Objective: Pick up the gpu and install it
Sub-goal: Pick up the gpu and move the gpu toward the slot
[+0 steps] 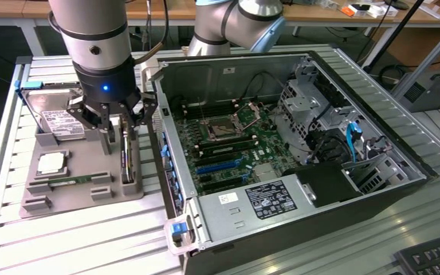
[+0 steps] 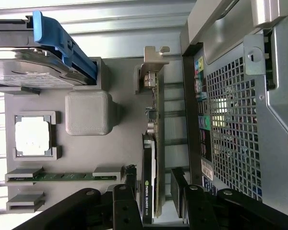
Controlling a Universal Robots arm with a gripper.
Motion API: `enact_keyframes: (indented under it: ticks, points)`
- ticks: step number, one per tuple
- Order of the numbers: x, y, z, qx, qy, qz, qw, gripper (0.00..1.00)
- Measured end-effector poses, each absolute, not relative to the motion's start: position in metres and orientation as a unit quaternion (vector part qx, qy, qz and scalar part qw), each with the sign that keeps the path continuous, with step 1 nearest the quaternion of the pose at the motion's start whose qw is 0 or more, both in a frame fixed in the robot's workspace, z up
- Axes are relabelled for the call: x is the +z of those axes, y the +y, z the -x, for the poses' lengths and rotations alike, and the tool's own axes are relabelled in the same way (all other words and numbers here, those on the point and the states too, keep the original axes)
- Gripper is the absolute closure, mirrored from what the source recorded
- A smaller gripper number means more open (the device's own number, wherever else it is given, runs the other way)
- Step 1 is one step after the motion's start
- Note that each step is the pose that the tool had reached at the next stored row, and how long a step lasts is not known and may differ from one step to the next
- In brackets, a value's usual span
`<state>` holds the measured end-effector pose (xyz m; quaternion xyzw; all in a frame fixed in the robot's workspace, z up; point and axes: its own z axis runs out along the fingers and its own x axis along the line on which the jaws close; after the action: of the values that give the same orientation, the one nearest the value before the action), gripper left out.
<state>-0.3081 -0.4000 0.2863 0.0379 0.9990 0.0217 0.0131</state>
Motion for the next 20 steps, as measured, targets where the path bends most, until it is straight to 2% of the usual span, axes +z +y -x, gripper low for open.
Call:
enact_keyframes:
  ticks: [20]
  points:
    - [0.2796, -0.4, 0.3081, 0.022, 0.999, -0.038, 0.013, 0.58]
